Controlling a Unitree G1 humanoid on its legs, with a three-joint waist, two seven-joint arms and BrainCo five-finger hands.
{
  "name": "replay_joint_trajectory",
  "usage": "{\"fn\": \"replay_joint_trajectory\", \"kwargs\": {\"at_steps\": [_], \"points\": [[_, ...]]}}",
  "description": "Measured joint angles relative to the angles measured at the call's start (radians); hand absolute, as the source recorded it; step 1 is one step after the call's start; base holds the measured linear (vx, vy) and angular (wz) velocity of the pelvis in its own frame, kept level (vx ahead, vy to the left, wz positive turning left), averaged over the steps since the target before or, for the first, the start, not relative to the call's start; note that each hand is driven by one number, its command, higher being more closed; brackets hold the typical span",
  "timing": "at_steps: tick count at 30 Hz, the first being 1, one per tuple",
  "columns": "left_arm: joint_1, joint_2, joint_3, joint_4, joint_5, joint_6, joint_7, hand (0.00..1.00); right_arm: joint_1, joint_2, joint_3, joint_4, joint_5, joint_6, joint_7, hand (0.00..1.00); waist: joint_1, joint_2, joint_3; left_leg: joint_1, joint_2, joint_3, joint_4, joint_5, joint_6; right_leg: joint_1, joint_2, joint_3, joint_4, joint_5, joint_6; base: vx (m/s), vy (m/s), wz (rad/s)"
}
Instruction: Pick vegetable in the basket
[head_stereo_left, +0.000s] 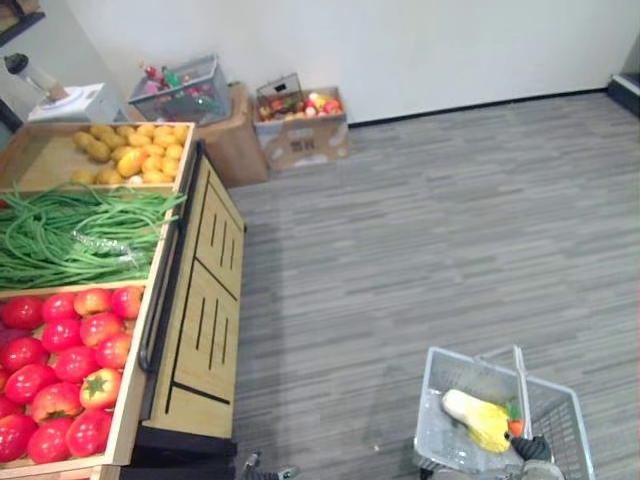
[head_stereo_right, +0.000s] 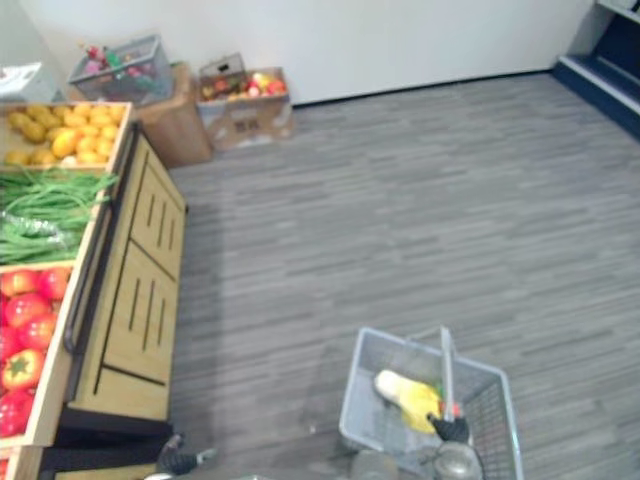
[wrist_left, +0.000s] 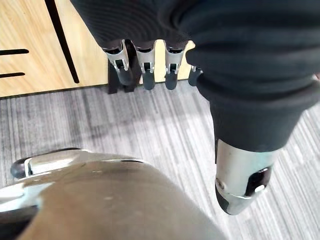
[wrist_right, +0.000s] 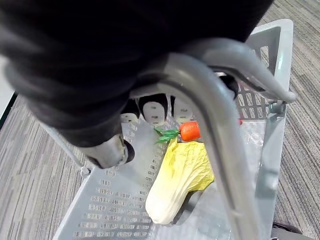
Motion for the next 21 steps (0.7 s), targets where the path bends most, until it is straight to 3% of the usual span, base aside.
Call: {"fn": "replay_joint_trajectory", "kwargs": {"at_steps": [3, 4, 6, 8, 9, 10, 15, 17, 21], "points": [[0.000, 0.008, 0.001, 0.000, -0.001, 0.001, 0.014, 0.00, 0.021, -0.001, -0.001, 0.002, 0.000, 0.000, -0.001, 1.00, 0.003, -0.017, 0.003, -0.051, -0.002, -0.004, 0.102, 0.112, -0.007, 0.064, -0.019, -0.012, -0.049, 0.012, -0.018, 0.11, -0.102, 0.14], [0.000, 0.007, 0.003, 0.000, -0.002, 0.001, 0.019, 0.00, 0.027, -0.008, -0.007, 0.005, 0.000, 0.000, -0.001, 1.00, 0.002, -0.018, 0.004, -0.060, -0.008, 0.002, 0.095, 0.036, -0.016, 0.074, -0.031, -0.019, -0.057, 0.014, -0.021, 0.12, -0.054, 0.19], [-0.001, 0.007, 0.006, 0.000, -0.001, 0.002, 0.021, 0.00, 0.025, -0.015, -0.028, 0.012, 0.001, 0.000, -0.001, 1.00, 0.000, -0.021, 0.006, -0.066, -0.045, 0.034, -0.013, -0.050, -0.012, 0.074, -0.054, -0.027, -0.058, 0.014, -0.021, 0.08, 0.012, 0.15], [0.002, 0.004, 0.005, 0.000, 0.002, 0.005, 0.021, 0.00, 0.023, -0.020, -0.040, 0.017, 0.001, 0.000, -0.001, 1.00, -0.001, -0.019, 0.005, -0.035, -0.074, 0.061, -0.220, -0.050, -0.003, 0.072, -0.062, -0.034, -0.056, 0.014, -0.020, 0.04, 0.102, 0.08], [0.005, -0.001, 0.006, 0.001, 0.007, 0.014, 0.021, 0.00, 0.021, -0.022, -0.040, 0.017, 0.001, 0.000, -0.001, 1.00, -0.002, -0.010, 0.002, -0.020, -0.080, 0.065, -0.338, 0.000, 0.019, 0.068, -0.049, -0.033, -0.059, 0.017, -0.011, 0.01, 0.190, -0.06], [0.006, 0.002, 0.009, 0.002, 0.013, 0.022, 0.022, 0.00, 0.019, -0.013, -0.039, 0.020, 0.001, 0.000, -0.002, 1.00, -0.003, -0.001, -0.006, 0.014, -0.081, 0.082, -0.401, -0.032, 0.020, 0.069, -0.042, -0.031, -0.078, 0.025, 0.007, 0.01, 0.238, -0.04], [0.012, 0.039, 0.006, 0.002, 0.041, 0.032, 0.028, 0.00, 0.022, 0.019, -0.039, 0.023, 0.000, 0.000, -0.004, 1.00, -0.009, -0.065, -0.016, 0.032, -0.147, 0.118, -0.479, -0.046, 0.051, 0.058, -0.095, -0.008, -0.115, 0.056, 0.052, 0.00, 0.163, -0.08], [0.016, 0.038, -0.002, 0.002, 0.045, 0.035, 0.028, 0.00, 0.031, 0.020, -0.040, 0.023, 0.000, 0.000, -0.006, 1.00, -0.010, -0.062, -0.020, 0.054, -0.178, 0.136, -0.501, -0.044, 0.065, 0.057, -0.118, 0.010, -0.117, 0.061, 0.061, 0.03, 0.121, -0.21], [0.009, 0.040, -0.002, 0.002, 0.049, 0.035, 0.028, 0.00, 0.033, 0.020, -0.041, 0.028, 0.001, 0.000, -0.006, 1.00, -0.021, -0.046, -0.032, 0.063, -0.191, 0.139, -0.516, -0.044, 0.069, 0.053, -0.125, 0.020, -0.120, 0.062, 0.063, 0.04, 0.046, -0.09]]}}
